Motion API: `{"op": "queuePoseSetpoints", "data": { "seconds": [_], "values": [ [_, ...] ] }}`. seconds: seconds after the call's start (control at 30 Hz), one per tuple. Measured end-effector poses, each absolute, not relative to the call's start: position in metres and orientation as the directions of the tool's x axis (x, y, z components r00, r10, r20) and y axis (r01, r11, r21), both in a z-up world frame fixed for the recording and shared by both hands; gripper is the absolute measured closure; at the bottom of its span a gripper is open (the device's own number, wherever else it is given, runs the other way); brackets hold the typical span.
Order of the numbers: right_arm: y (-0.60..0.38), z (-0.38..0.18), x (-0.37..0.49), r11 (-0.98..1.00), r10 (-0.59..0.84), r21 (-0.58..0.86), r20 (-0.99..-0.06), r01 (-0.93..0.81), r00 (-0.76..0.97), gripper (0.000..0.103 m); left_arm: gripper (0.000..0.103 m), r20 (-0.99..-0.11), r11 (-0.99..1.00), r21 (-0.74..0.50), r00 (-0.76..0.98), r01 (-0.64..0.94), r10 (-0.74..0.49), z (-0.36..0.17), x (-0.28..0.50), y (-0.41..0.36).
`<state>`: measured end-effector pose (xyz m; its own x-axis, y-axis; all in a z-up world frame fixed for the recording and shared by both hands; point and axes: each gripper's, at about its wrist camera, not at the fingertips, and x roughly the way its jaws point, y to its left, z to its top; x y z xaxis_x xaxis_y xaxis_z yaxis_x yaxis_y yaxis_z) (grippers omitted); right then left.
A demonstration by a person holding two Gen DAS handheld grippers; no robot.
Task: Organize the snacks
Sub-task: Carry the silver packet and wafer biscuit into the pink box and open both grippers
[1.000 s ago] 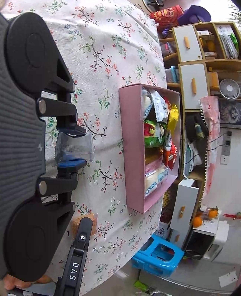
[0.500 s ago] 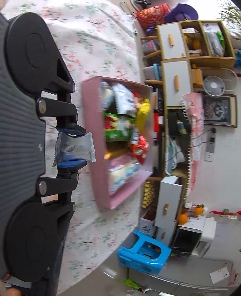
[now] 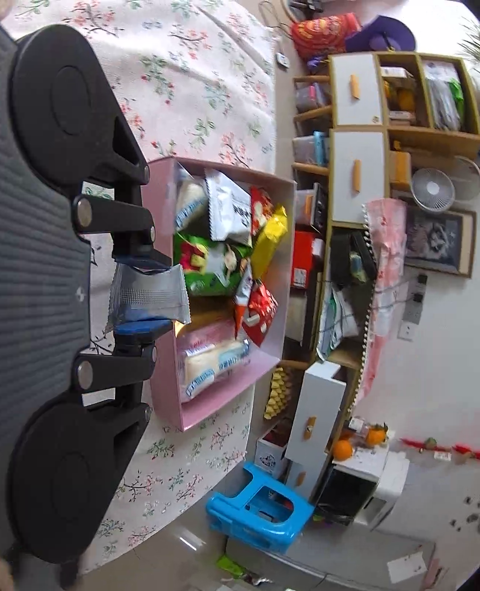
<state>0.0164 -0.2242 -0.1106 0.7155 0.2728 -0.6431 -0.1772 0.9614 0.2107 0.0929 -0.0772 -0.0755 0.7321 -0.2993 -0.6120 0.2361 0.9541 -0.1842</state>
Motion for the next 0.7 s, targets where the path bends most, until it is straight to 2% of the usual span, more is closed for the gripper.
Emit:
{"op": "queuePoseSetpoints", "data": {
  "seconds": [0.1, 0.13, 0.27, 0.53, 0.7],
  "values": [
    [-0.217, -0.119, 0.012, 0.96, 0.279, 0.191, -0.642, -0.204, 0.714, 0.061, 0.077, -0.608, 0.957, -0.17, 0.739, 0.236, -0.29, -0.07, 0.093, -0.078],
    [-0.217, -0.117, 0.013, 0.959, 0.282, 0.201, -0.639, -0.198, 0.715, 0.063, 0.077, -0.602, 0.958, -0.155, 0.746, 0.241, -0.285, -0.067, 0.092, -0.079],
    [-0.224, -0.096, 0.017, 0.963, 0.259, 0.221, -0.605, -0.154, 0.753, 0.063, 0.077, -0.585, 0.957, -0.153, 0.758, 0.246, -0.288, -0.06, 0.091, -0.077],
    [-0.243, -0.062, 0.048, 0.927, 0.326, 0.343, -0.541, -0.151, 0.775, 0.063, 0.077, -0.572, 0.95, -0.198, 0.759, 0.241, -0.312, -0.057, 0.104, -0.077],
    [-0.251, -0.06, 0.091, 0.865, 0.397, 0.484, -0.499, -0.133, 0.77, 0.063, 0.077, -0.564, 0.94, -0.228, 0.752, 0.255, -0.341, -0.061, 0.128, -0.083]
  ]
}}
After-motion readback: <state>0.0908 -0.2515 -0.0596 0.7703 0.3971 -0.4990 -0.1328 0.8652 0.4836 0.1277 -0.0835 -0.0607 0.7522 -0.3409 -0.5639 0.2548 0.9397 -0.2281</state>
